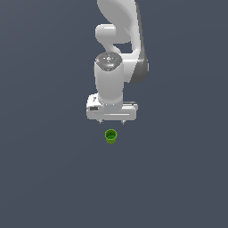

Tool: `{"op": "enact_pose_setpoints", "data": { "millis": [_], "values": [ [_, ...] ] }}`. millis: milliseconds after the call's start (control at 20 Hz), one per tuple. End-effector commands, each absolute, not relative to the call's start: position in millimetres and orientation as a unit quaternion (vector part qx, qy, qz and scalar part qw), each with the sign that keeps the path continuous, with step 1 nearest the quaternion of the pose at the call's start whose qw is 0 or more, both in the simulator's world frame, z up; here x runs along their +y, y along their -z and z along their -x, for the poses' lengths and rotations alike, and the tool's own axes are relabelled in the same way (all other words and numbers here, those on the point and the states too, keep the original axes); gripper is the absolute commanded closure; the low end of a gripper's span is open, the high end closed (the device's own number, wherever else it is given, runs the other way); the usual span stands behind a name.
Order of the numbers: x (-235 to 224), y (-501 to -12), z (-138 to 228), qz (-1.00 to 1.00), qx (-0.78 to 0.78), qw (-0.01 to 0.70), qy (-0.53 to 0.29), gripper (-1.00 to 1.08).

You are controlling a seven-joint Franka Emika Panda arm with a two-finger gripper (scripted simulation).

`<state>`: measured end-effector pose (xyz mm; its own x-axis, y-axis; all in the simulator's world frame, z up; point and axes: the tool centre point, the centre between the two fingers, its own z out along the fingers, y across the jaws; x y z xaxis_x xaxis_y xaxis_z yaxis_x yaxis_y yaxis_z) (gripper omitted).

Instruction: Pick up the object and move it to a goal position.

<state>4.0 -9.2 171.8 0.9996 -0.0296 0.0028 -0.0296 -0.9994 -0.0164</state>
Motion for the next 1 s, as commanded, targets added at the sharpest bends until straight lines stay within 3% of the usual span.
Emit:
{"op": "enact_pose_setpoints", "data": {
  "millis": [0,950],
  "values": [
    [-9.2,-171.8,-4.0,1.0,0.015,0.008,0.002,-0.92],
    [6.4,-181.2,-12.5,0.999,-0.029,0.005,0.016,-0.92]
  ]
}}
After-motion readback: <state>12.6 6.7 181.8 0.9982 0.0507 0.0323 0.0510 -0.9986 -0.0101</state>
